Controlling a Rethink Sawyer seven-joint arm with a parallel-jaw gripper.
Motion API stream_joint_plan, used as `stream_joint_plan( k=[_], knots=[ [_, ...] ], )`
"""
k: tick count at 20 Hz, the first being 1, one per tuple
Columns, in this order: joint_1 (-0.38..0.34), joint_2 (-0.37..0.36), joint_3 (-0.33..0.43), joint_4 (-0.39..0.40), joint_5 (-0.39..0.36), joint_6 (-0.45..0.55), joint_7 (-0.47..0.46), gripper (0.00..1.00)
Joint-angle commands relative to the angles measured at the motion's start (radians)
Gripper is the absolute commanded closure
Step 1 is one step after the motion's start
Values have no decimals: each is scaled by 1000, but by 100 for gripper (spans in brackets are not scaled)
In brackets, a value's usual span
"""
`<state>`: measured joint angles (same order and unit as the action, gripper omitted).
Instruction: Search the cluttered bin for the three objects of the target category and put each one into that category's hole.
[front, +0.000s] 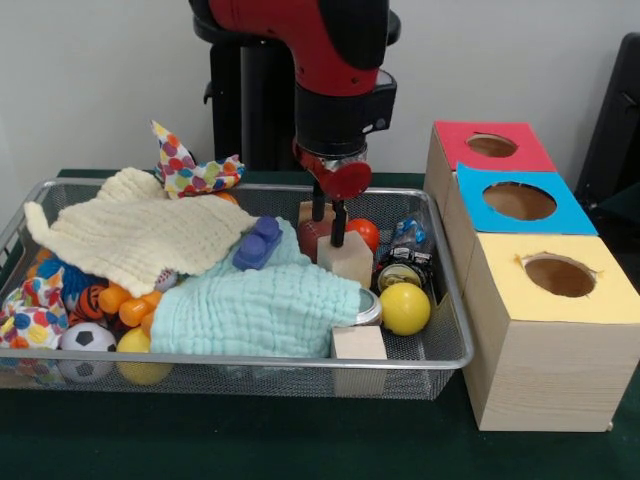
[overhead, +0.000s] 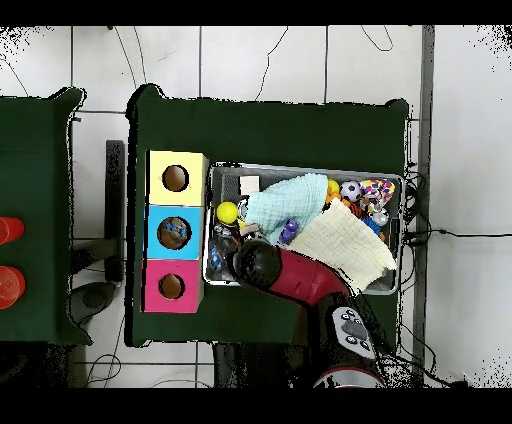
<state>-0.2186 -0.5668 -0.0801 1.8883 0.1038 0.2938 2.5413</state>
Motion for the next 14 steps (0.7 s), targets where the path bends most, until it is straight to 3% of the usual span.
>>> stream_joint_plan(
  k=[1,4,5,10,14],
  knots=[
    [-18,111,73,-37,-126,22,-101,0],
    [-82,105,138,-39,-249,56,-255,0],
    [-98,94,152,-31,-267,73,-267,0],
    [-189,-2,243,68,-339,150,-279,0],
    [-216,-35,331,104,-366,168,-251,0]
  ],
)
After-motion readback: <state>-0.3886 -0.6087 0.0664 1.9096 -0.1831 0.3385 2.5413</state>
